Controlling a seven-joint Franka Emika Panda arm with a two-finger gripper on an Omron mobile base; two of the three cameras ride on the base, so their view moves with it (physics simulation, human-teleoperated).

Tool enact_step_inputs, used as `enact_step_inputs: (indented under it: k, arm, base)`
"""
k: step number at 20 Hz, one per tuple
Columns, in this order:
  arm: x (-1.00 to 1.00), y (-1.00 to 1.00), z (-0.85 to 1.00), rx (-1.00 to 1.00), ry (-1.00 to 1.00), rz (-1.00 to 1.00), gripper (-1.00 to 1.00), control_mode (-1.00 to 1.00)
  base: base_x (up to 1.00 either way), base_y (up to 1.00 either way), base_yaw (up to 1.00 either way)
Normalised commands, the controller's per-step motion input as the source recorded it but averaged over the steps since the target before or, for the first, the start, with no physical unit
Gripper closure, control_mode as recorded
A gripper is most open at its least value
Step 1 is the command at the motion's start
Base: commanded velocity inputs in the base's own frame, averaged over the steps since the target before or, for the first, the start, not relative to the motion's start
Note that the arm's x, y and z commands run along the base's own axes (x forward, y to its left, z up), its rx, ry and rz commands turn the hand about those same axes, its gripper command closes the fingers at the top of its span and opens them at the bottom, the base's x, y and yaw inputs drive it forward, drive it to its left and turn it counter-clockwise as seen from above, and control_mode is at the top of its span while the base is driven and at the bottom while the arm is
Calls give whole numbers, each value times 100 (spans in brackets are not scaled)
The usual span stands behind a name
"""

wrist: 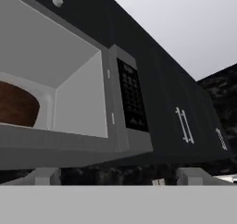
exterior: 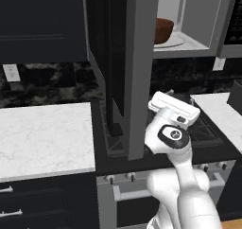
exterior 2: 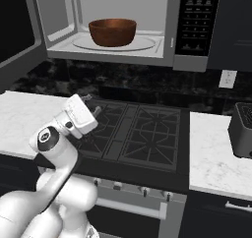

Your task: Pick the squash from the sink and place it in the bowl. Then pick the bowl and place it in the microwave. Then close the microwave door and press the start button.

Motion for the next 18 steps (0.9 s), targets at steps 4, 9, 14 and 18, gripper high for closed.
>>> enact_step_inputs:
  k: [4,9,14,18]
  arm:
    - [-41,100,18,-13,0,-9,-100,-100]
    - [-8,100,-8,-19,0,-7,-100,-100]
    - [-1,83,-33,-18,-14,-3,-100,-100]
    - [-23,85,0,-14,-30,0,-100,-100]
  base:
    - [0,0,0]
    - [0,0,0]
    - [0,0,0]
    - [0,0,0]
